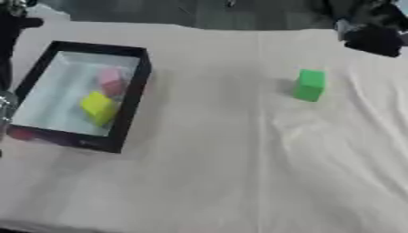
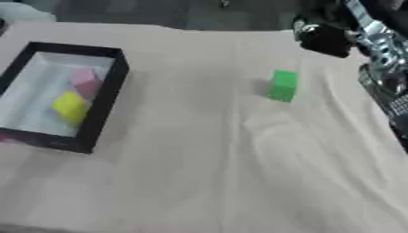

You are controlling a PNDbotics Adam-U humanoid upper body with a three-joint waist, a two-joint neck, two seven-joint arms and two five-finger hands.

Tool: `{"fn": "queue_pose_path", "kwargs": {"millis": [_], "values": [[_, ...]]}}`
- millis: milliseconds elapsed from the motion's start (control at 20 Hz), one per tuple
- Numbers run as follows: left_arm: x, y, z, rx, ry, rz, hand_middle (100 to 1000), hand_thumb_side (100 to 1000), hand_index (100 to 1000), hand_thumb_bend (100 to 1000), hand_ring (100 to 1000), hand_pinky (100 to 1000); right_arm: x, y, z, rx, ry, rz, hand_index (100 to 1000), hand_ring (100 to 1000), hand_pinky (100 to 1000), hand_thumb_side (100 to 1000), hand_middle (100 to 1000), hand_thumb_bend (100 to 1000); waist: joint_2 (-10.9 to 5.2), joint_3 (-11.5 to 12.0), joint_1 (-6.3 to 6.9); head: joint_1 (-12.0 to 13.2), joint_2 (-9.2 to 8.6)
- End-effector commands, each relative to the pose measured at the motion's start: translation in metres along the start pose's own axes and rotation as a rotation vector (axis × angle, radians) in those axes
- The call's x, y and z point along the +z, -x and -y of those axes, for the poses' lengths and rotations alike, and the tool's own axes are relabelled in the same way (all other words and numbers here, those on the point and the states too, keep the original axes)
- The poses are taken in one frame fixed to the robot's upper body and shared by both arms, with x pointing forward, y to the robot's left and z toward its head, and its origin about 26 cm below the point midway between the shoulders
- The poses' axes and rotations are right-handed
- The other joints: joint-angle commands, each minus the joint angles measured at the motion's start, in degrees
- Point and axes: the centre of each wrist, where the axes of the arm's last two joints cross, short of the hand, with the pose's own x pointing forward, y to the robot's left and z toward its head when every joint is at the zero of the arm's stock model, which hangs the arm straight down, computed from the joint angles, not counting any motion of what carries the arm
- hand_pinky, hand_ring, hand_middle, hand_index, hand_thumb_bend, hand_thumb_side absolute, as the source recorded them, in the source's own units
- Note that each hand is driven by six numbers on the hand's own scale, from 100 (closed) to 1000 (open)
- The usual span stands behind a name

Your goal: Pick up the objects with one hand, pass them to the other hand, and then place them into the box on the other side of the table.

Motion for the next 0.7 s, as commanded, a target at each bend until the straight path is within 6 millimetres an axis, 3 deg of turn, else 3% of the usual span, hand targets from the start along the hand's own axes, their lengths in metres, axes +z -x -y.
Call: {"fn": "queue_pose_path", "kwargs": {"millis": [50, 100, 450, 700], "values": [[0.001, -0.008, 0.000, 0.057, -0.028, 0.052, 873, 779, 914, 141, 829, 749, -0.019, 0.013, 0.021, 0.018, -0.047, -0.052, 827, 889, 885, 489, 885, 189, -1.83, 0.25, -0.84, -1.53, -0.67], [0.002, -0.008, 0.001, 0.068, -0.033, 0.054, 873, 779, 914, 142, 829, 748, -0.025, 0.017, 0.024, 0.025, -0.076, -0.069, 832, 894, 889, 509, 888, 167, -1.80, 0.33, -0.90, -2.04, -0.72], [0.006, -0.008, 0.007, 0.118, -0.048, 0.065, 869, 773, 907, 147, 826, 745, -0.059, 0.038, 0.035, 0.068, -0.227, -0.153, 856, 922, 910, 509, 915, 250, -1.33, 0.88, -1.46, -4.83, -1.29], [0.007, -0.007, 0.009, 0.124, -0.049, 0.061, 868, 778, 906, 147, 825, 745, -0.071, 0.048, 0.040, 0.115, -0.365, -0.183, 874, 937, 928, 457, 931, 308, -1.02, 1.21, -2.03, -6.81, -1.76]]}}
